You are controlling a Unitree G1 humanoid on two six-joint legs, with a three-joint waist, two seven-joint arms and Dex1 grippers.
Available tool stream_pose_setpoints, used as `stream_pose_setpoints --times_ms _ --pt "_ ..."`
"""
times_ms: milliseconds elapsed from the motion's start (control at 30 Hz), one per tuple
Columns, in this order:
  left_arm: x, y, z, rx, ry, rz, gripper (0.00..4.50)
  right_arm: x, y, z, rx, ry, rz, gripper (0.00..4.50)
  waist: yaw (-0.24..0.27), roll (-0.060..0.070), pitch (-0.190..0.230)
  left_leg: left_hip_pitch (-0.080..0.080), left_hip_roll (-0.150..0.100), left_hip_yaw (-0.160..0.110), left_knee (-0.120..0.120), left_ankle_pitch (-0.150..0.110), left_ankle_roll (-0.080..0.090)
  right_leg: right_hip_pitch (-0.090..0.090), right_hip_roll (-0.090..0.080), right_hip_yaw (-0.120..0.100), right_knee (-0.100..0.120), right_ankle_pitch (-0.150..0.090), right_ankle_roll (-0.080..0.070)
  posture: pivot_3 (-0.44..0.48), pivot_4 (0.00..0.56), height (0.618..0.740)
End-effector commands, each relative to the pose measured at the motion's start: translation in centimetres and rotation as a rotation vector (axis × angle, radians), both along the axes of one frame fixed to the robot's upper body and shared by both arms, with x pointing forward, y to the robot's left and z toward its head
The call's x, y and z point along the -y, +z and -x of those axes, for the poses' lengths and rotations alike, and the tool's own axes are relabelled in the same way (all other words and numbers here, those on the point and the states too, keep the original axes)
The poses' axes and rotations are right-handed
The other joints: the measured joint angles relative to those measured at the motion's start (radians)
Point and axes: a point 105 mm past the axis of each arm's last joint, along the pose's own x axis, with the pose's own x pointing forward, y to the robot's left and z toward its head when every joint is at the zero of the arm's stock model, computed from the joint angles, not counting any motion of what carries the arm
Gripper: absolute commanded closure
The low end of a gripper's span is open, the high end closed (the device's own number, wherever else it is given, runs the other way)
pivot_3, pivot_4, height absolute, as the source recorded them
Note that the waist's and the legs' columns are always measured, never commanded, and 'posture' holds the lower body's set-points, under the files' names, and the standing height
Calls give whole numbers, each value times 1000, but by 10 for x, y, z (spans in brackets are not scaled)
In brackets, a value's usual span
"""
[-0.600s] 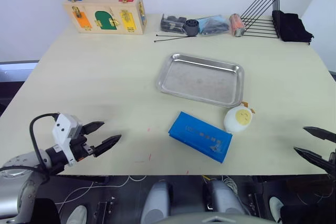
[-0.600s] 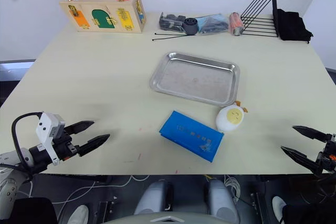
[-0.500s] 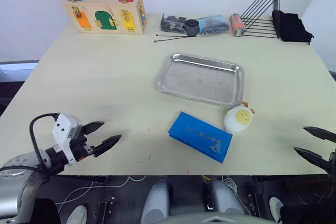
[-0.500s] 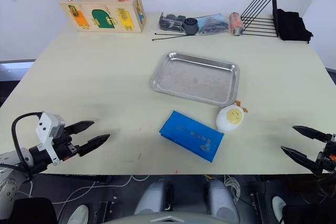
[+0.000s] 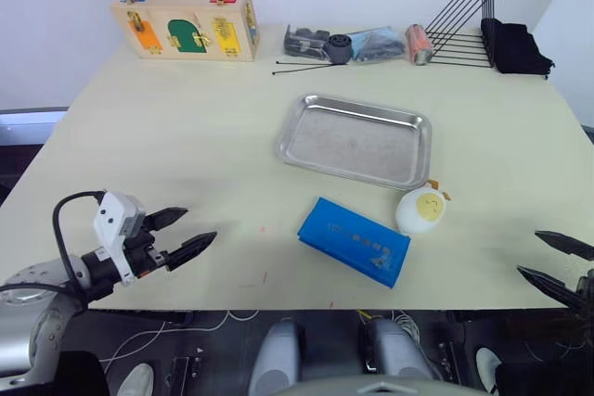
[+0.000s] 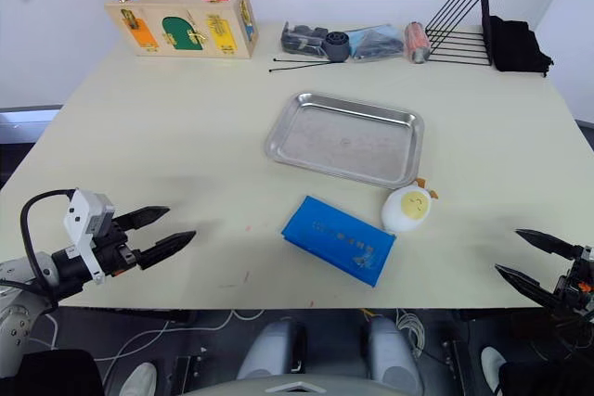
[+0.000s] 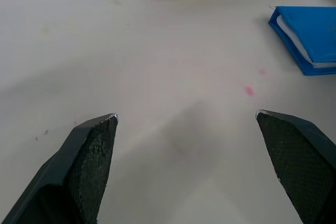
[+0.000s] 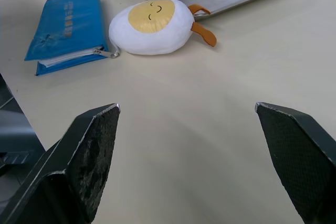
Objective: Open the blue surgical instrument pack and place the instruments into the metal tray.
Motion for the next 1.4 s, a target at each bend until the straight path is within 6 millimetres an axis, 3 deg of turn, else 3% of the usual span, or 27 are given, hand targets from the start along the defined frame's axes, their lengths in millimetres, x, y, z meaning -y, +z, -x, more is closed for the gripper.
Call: stream_pose_setpoints --times_ms 33,333,367,467,567,700,733,1033,1200,1400 --pt "3 6 -2 -21 -39 28 0 -11 4 -1 0 14 31 170 -1 0 0 0 0 0 0 0 0 0 0 0 0 0 0 0 150 740" --pt "33 -5 -35 -12 -212 -21 0 -71 1 0 -40 146 68 170 2 1 0 0 -1 -1 1 0 0 0 0 -1 1 0 0 0 150 740" --pt "35 -6 -38 -11 -230 -25 258 -76 0 0 -41 161 66 62 1 1 0 0 -1 -1 1 0 0 0 0 -1 1 0 0 0 150 740" --pt "46 -9 -48 -2 -295 -31 1133 -93 -4 -1 -57 189 42 936 -1 1 0 0 -1 -1 1 0 0 0 0 0 1 0 0 0 150 740" --pt "58 -10 -57 6 -371 -22 2319 -108 -11 -1 -78 217 41 2198 3 0 0 0 -1 -1 1 0 0 0 0 -1 1 0 0 0 150 740" --pt "75 -14 -67 10 -482 -22 4323 -124 -27 -1 -124 244 72 4256 4 0 0 -2 -1 -2 2 0 0 0 0 -1 2 0 0 0 150 740" --pt "80 -13 -70 16 -511 -20 4479 -128 -29 -4 -122 242 72 4459 3 0 0 -2 -1 -2 2 0 0 0 0 -1 2 0 0 0 150 740" --pt "109 -11 -85 45 -685 -29 4479 -153 -42 -22 -99 241 78 4459 2 0 0 -2 -1 -2 3 0 0 0 1 -1 2 0 0 0 150 740" --pt "118 -13 -86 38 -743 -41 4479 -164 -27 -34 -67 217 -3 4459 -1 0 0 -2 -1 -3 3 0 0 0 1 -1 2 0 0 0 150 740" --pt "125 -19 -90 36 -761 -43 4479 -163 -23 -41 -55 206 11 4459 2 0 0 -2 -1 -3 3 0 0 0 1 -1 2 0 0 0 150 740"
